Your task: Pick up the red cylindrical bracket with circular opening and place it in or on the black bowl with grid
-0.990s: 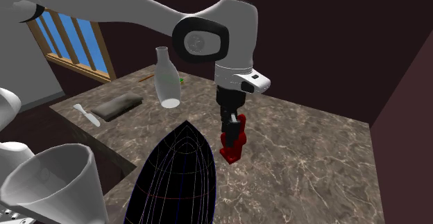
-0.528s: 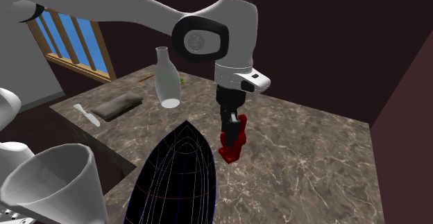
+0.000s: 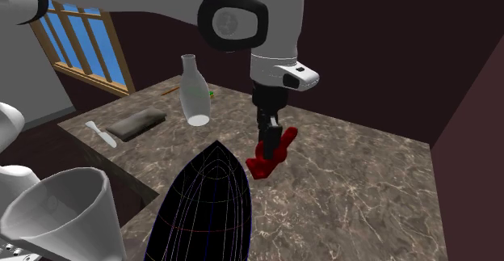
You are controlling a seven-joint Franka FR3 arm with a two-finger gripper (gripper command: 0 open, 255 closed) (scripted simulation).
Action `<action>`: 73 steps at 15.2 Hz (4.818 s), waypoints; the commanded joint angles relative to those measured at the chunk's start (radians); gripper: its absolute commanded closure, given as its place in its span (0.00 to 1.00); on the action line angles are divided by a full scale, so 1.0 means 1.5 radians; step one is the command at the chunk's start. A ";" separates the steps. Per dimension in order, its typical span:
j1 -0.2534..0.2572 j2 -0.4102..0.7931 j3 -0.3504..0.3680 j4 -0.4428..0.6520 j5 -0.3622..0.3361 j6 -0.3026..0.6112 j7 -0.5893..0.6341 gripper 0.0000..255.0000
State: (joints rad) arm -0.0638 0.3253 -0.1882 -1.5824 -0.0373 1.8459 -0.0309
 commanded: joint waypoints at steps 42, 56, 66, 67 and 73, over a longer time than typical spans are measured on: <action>-0.035 -0.254 -0.035 -0.186 -0.063 -0.023 -0.063 0.00; -0.033 -0.209 -0.033 -0.322 -0.076 0.198 -0.031 0.00; -0.033 -0.209 -0.033 -0.322 -0.076 0.198 -0.031 1.00; -0.033 -0.209 -0.033 -0.322 -0.076 0.198 -0.031 1.00; -0.033 -0.209 -0.033 -0.322 -0.076 0.198 -0.031 1.00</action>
State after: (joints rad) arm -0.1132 0.0116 -0.2374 -2.0650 -0.1520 2.1432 -0.0775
